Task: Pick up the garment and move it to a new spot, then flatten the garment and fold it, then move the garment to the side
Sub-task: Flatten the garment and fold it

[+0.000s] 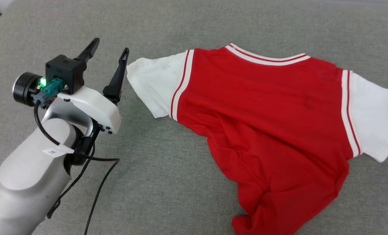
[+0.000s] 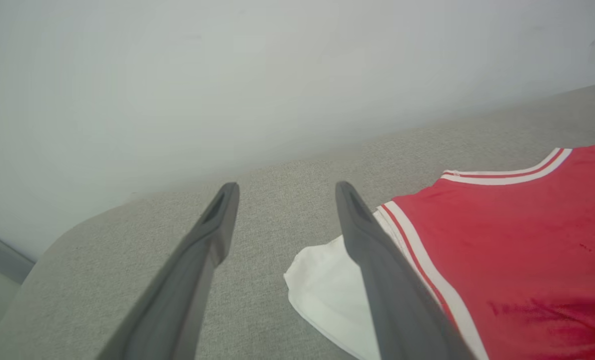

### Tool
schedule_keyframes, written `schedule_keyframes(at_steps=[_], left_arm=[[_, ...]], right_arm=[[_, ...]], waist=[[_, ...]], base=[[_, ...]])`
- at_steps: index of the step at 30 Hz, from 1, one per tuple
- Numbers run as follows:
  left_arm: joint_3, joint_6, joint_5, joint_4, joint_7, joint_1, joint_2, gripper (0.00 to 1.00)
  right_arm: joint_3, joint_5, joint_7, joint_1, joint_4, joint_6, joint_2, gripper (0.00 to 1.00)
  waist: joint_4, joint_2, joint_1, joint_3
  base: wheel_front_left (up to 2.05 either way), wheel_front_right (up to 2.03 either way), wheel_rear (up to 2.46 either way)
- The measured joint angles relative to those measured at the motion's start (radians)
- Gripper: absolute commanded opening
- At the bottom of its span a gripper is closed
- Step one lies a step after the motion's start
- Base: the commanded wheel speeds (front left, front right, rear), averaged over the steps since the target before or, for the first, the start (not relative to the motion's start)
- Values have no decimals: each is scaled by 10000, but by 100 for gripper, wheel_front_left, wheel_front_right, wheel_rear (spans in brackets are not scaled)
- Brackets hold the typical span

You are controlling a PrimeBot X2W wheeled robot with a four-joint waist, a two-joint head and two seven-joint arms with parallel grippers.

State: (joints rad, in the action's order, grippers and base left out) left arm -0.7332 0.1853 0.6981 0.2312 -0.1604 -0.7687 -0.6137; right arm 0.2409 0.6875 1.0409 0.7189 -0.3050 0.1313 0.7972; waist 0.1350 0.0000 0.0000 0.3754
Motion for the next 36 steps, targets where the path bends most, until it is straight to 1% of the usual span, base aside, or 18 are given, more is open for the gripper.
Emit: schedule_keyframes(at_steps=[4,8,10,14,15,16,19,22,26,32,36], left_arm=[[13,13,-17,-75,-13,-216,94,100],[-17,-2,-81,-52,-2,-399,171,100],[-23,-6,-100,-13,-6,-455,180,100],[-23,-52,-98,140,-31,-539,194,100],[-19,-58,-81,180,-46,-540,194,100],[-19,-65,-73,242,-58,-541,192,100],[-19,-121,-54,416,-56,-548,146,100],[-31,-267,6,633,8,-590,23,100],[-117,-583,71,809,479,-828,-247,100],[-339,-1285,290,882,1862,-1630,-581,100],[-451,-1835,652,1080,3248,-2401,-740,100]], right_arm=[[82,-159,27,180,-508,-2,-236,100],[487,-211,-54,127,-757,-6,-384,100],[704,-163,-40,49,-790,-6,-311,100],[823,23,-437,4,-905,-12,-347,100],[882,81,-593,4,-903,-23,-347,42],[941,109,-800,-5,-895,-21,-345,0],[1087,155,-1605,24,-842,-4,-397,0],[1244,190,-2299,36,-635,2,-357,0],[1480,364,-2905,92,100,2,8,0],[1685,679,-3452,-120,1200,2,706,0],[1659,763,-3624,-303,1755,2,1043,0]], waist=[[169,0,0,428],[285,0,1,793],[304,0,0,920],[220,0,0,1001],[190,0,0,988],[162,0,0,961],[61,0,1,803],[-47,0,1,535],[-252,0,1,113],[-672,0,0,-278],[-909,0,0,-276]], base=[[0,0,0],[0,0,0],[0,0,0],[0,0,0],[0,0,0],[0,0,0],[0,0,0],[0,0,0],[0,0,0],[0,0,0],[0,0,0]])
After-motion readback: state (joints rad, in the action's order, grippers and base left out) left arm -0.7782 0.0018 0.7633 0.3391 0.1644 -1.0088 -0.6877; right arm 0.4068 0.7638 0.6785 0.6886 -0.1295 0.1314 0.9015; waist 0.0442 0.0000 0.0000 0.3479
